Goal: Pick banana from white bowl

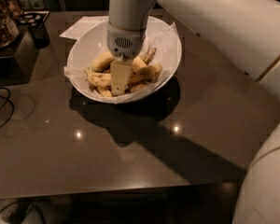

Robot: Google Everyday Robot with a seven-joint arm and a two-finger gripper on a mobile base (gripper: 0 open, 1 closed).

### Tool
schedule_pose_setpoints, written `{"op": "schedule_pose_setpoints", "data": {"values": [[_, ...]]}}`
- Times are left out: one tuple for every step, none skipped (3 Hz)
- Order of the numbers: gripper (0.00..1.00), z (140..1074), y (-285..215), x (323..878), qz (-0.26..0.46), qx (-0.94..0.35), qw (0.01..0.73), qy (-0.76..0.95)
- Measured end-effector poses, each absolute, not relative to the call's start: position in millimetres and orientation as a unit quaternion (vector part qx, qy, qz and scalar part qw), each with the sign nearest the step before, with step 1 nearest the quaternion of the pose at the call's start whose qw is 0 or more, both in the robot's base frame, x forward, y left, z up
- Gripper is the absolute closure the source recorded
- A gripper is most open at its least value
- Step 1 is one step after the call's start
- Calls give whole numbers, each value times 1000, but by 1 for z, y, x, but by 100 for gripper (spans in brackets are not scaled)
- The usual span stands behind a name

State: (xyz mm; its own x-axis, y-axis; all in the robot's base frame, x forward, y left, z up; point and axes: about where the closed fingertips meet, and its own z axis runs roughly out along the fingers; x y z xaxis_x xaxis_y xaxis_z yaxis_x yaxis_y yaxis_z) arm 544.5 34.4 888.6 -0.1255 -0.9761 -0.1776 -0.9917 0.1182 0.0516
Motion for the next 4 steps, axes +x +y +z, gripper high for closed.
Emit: {"op": "schedule_pose_setpoints", "data": {"values": [[63,883,32,544,76,-660,49,746],[87,883,36,547,76,-659,57,746],[100,884,36,547,76,-659,57,746],[100,896,36,544,77,-660,66,745]]}}
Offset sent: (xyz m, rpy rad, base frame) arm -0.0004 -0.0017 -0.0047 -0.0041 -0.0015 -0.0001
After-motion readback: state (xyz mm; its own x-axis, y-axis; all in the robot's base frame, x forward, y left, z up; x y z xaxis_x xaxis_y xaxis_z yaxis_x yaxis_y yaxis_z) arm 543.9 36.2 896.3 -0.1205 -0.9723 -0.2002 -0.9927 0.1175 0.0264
